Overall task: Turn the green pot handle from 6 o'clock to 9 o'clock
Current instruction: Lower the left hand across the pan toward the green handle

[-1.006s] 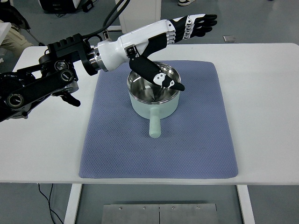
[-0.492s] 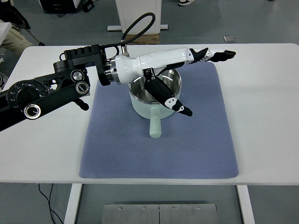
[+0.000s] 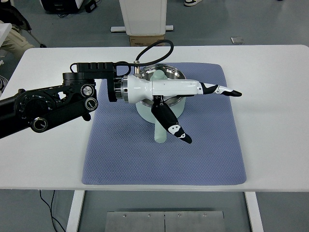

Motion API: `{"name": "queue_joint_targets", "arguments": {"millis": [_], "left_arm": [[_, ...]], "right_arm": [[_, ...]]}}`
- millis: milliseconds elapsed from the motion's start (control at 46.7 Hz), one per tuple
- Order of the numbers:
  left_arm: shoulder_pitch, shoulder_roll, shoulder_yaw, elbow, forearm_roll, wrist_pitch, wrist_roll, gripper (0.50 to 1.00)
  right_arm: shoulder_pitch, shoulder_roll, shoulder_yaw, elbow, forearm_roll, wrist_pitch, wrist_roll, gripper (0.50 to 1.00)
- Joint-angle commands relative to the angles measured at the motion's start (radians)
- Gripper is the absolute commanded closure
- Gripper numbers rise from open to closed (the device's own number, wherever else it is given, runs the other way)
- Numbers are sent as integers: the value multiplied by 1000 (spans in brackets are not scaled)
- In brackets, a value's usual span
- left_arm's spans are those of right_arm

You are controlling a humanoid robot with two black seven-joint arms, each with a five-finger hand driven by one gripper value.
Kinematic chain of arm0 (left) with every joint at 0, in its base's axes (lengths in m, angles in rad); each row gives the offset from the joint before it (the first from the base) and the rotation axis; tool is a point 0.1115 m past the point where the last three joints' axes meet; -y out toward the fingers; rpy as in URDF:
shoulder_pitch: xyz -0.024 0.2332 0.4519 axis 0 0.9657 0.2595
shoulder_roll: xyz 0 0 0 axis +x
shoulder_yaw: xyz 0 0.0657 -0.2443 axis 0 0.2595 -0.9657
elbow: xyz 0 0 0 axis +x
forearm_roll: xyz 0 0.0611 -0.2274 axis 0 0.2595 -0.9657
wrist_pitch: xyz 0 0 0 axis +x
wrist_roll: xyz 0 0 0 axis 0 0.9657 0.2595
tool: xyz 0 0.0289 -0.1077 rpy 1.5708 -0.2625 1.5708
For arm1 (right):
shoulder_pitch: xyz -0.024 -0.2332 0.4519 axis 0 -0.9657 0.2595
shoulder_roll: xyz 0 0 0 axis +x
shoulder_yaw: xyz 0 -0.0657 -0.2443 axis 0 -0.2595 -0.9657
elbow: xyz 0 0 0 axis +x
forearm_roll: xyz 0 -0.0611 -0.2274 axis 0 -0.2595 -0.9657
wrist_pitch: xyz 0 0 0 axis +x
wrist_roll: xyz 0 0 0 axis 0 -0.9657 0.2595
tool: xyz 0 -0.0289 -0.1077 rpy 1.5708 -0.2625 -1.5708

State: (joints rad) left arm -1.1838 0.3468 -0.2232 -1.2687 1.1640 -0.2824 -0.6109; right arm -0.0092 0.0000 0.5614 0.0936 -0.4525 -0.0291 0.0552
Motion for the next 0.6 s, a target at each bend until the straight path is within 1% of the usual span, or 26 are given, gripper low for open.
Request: {"name": "queue_joint_targets", "arguments": {"millis": [0, 342, 578], "left_arm": [[-3, 0, 19, 0, 17, 0, 0, 500], [-40, 1, 103, 2, 74, -4, 0, 500], [-51, 0, 143, 3, 183, -5, 0, 500]], "right_arm": [[0, 0, 0, 0, 0, 0, 0, 500], [0, 0, 0, 0, 0, 0, 0, 500], [0, 0, 0, 0, 0, 0, 0, 500]]}}
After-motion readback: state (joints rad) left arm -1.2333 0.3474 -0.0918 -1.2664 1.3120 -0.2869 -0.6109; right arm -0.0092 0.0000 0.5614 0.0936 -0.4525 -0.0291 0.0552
